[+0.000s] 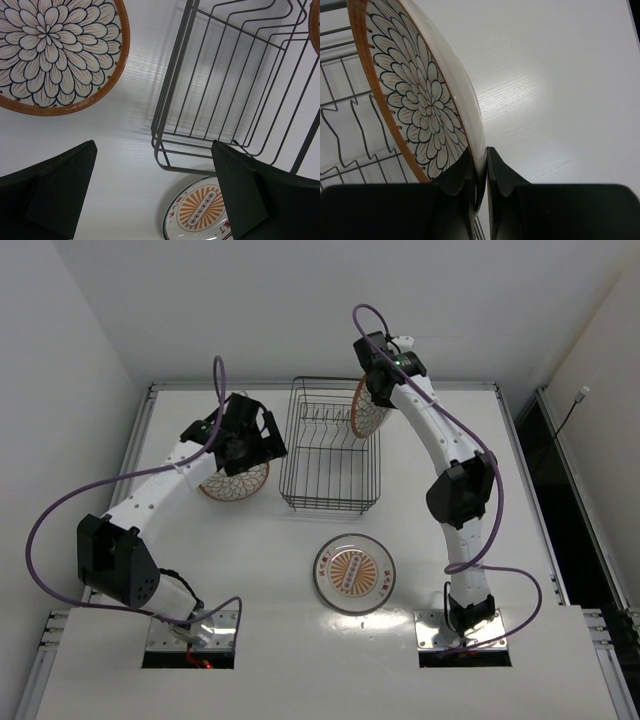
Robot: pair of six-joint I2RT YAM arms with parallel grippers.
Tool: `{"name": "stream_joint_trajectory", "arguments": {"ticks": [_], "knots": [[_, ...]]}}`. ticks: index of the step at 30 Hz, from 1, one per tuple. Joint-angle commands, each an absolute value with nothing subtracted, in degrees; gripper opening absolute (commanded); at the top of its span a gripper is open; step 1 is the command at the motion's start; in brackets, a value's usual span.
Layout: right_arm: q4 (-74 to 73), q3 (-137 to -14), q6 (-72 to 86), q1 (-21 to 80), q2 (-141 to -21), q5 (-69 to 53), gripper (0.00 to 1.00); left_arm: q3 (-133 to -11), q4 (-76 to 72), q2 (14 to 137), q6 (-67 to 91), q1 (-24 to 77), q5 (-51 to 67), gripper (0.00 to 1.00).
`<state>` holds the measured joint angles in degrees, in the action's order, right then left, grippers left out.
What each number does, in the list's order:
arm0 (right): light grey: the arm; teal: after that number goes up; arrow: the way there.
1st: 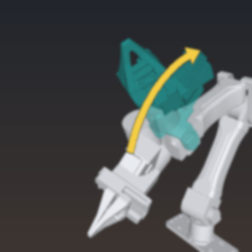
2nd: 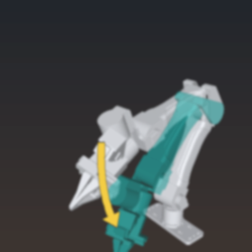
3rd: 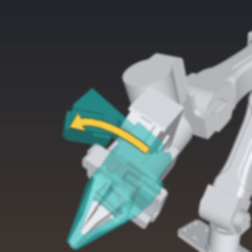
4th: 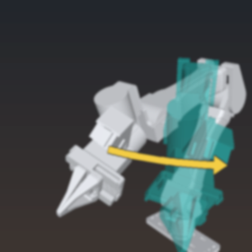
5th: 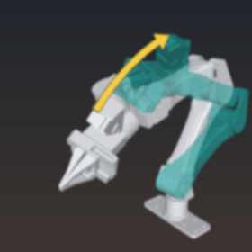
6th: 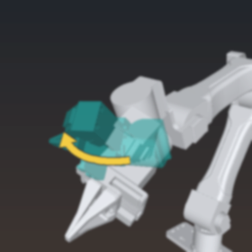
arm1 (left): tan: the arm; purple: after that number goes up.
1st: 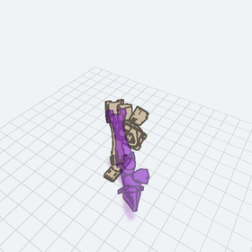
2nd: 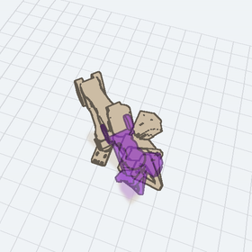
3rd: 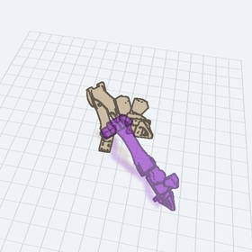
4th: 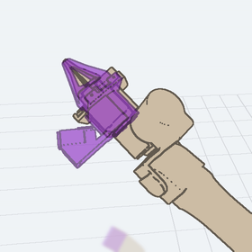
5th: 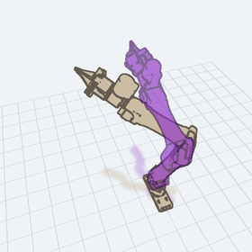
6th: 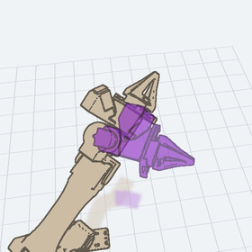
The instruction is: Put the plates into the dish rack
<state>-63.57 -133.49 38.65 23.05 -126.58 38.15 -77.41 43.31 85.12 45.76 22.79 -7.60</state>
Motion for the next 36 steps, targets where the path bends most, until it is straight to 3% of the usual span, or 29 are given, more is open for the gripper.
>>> {"name": "stream_joint_trajectory", "arguments": {"ticks": [1,8,12,20,36], "knots": [[-63.9,-136.1,38.3,24.3,-126.7,44.6,0.00,-76.6,42.5,82.4,46.5,22.2,-7.0,0.98],[-61.8,-136.7,34.8,24.3,-123.8,48.9,0.00,-76.6,42.0,82.4,46.5,22.2,-5.8,0.98],[-56.4,-138.1,26.4,25.6,-122.4,58.1,0.00,-76.6,41.5,83.0,47.2,22.2,-3.9,0.98],[-27.4,-133.7,-3.0,32.6,-121.9,80.2,0.00,-75.8,43.9,80.0,48.0,26.7,-6.4,0.98],[-28.1,-131.5,-0.9,37.8,-126.3,82.7,0.00,-72.3,44.6,75.6,46.1,29.8,-7.0,0.98]]}}
